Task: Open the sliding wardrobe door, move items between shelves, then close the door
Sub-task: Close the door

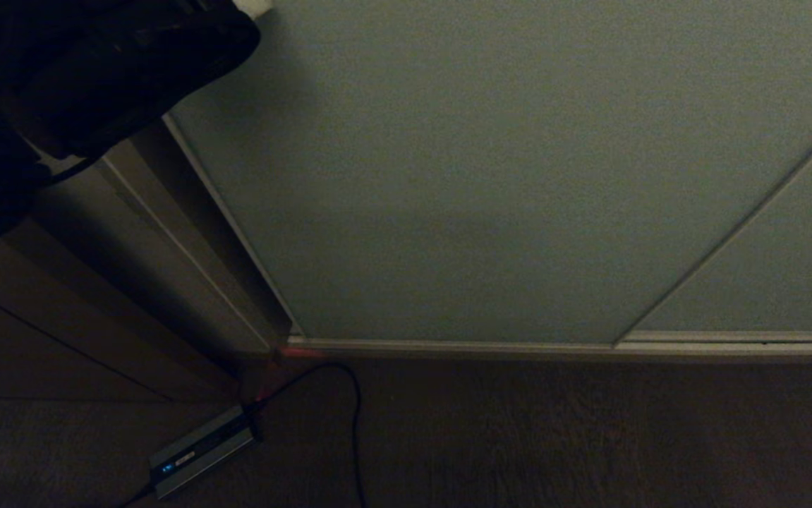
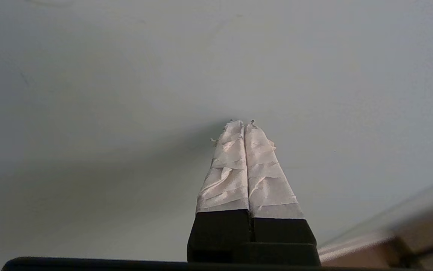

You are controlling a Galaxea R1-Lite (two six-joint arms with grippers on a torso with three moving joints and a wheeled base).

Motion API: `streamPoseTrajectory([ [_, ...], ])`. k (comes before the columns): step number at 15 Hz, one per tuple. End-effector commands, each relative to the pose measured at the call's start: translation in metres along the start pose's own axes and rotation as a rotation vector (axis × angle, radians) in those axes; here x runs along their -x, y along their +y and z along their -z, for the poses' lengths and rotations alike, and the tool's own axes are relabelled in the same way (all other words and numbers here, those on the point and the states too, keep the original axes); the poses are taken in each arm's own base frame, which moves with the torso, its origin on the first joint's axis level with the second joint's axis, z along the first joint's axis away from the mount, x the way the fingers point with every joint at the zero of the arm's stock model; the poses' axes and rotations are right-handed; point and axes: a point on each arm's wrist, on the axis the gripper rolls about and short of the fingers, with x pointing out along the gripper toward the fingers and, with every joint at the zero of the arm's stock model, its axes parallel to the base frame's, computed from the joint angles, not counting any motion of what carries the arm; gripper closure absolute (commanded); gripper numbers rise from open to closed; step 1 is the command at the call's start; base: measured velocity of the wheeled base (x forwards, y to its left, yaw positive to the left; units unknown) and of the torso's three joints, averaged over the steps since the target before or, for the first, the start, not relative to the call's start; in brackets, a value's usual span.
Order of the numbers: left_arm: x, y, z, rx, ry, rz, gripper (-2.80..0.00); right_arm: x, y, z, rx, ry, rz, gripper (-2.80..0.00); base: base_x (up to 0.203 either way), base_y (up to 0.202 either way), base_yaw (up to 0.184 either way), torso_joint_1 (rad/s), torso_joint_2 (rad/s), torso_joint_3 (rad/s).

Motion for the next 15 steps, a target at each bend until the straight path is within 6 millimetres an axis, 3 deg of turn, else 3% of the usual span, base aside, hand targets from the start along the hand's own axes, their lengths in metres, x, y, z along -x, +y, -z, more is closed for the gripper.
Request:
streamPoseTrajectory([
  [1,-0.016,0.023,0.020,-0.001,0.029,-0.051,0.00,0.000,0.000,0.001,0.000,0.004,-0.001,0.00,0.000,0.000,0.000,0.000,0.00,0.000],
  [4,-0.026,0.041,0.017,-0.022,-0.003,-0.086,0.00,0.000,0.000,0.001,0.000,0.004,-0.001,0.00,0.000,0.000,0.000,0.000,0.00,0.000],
  [8,-0.009,0.021,-0.016,-0.046,-0.065,-0.054,0.00,0.000,0.000,0.001,0.000,0.004,-0.001,0.00,0.000,0.000,0.000,0.000,0.00,0.000],
  [15,-0.005,0.017,-0.023,-0.055,-0.074,-0.051,0.00,0.000,0.000,0.001,0.000,0.002,-0.001,0.00,0.000,0.000,0.000,0.000,0.00,0.000],
])
